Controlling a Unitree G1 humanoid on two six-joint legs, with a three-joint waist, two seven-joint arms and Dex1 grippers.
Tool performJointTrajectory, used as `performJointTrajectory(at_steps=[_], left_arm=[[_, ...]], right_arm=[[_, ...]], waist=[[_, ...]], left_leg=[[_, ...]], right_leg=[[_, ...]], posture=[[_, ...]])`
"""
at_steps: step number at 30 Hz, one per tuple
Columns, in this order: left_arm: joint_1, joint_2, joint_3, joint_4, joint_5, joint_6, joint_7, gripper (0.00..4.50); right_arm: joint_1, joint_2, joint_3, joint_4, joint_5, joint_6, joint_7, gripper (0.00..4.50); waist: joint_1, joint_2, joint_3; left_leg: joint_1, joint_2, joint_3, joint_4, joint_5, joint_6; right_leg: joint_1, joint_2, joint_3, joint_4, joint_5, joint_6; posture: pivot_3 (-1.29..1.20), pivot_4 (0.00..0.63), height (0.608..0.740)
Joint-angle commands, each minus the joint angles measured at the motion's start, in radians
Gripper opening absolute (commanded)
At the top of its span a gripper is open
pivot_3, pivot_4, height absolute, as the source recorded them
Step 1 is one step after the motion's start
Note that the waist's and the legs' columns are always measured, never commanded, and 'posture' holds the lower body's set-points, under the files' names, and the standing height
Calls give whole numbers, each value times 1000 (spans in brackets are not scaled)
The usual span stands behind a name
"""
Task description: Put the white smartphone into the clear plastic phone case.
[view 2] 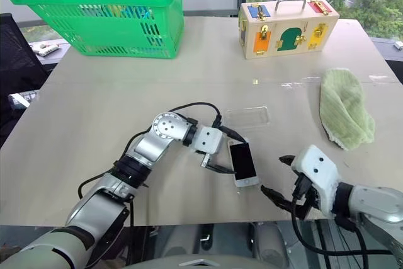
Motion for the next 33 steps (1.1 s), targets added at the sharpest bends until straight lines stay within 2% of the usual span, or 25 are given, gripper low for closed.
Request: performJointTrajectory(at_steps=[1, 7, 12, 18, 21, 25, 27, 30, 32, 33], left_arm=[[-15, 50, 21, 5, -15, -12, -34, 4500], [-12, 41, -4, 18, 20, -7, 3, 4500], [-10, 16, -14, 25, 53, 7, 42, 4500], [-39, -76, -19, 57, 87, 78, 129, 4500], [-55, -119, -4, 58, 91, 150, 176, 4500], [-63, -164, 42, 16, 46, 273, 224, 4500], [-52, -157, 70, -25, 10, 300, 221, 4500], [1, -118, 152, -159, -86, 405, 227, 4500], [42, -92, 205, -250, -161, 485, 225, 4500], [64, -74, 239, -297, -203, 549, 233, 4500]], right_arm=[[61, -2, -67, 1, -63, -146, 109, 4467], [155, 46, -139, 81, -113, -351, 262, 4467], [189, 74, -237, 159, -102, -435, 350, 4467], [136, 65, -252, 205, -89, -438, 351, 4467], [89, 64, -221, 210, -72, -382, 300, 4467], [-28, 73, -127, 204, -30, -222, 143, 4467], [-75, 94, -76, 173, 16, -163, 83, 4467], [-141, 121, 68, 116, -53, -104, -46, 4467], [-194, 174, 116, 131, 5, -20, -132, 4467], [-222, 198, 150, 145, -23, -16, -169, 4467]], waist=[[-1, 0, 0], [5, 0, 0], [17, 0, -1], [18, 1, -2], [16, 1, -2], [10, 1, -2], [11, 1, -2], [9, 1, -2], [-1, 2, -2], [-4, 2, -2]], left_leg=[[0, 0, 0, 0, 0, 0], [0, 1, -1, 0, 0, 0], [0, 0, -1, 2, 0, 0], [1, 0, -3, 3, 0, 0], [0, 0, -3, 4, 0, 0], [1, 0, -3, 4, 0, 0], [0, 0, -3, 4, 0, 0], [0, 1, -3, 4, 0, 0], [0, 1, -3, 3, 0, 0], [0, 1, -3, 3, 0, 0]], right_leg=[[0, 0, 0, 0, 0, 0], [0, 1, 0, 0, 0, 0], [2, 1, 0, 0, 0, 0], [3, 1, 0, 0, 0, 0], [4, 1, 0, 0, 0, 0], [3, 1, 0, 0, 0, 0], [2, 2, 0, 1, 0, 0], [2, 2, 0, 1, 0, 0], [1, 2, 0, 2, 0, 0], [1, 2, 0, 2, 0, 0]], posture=[[0, 150, 740], [0, 150, 740], [0, 150, 740], [0, 150, 740], [0, 150, 740], [0, 150, 740], [0, 150, 740], [0, 150, 740], [0, 150, 740], [0, 150, 740]])
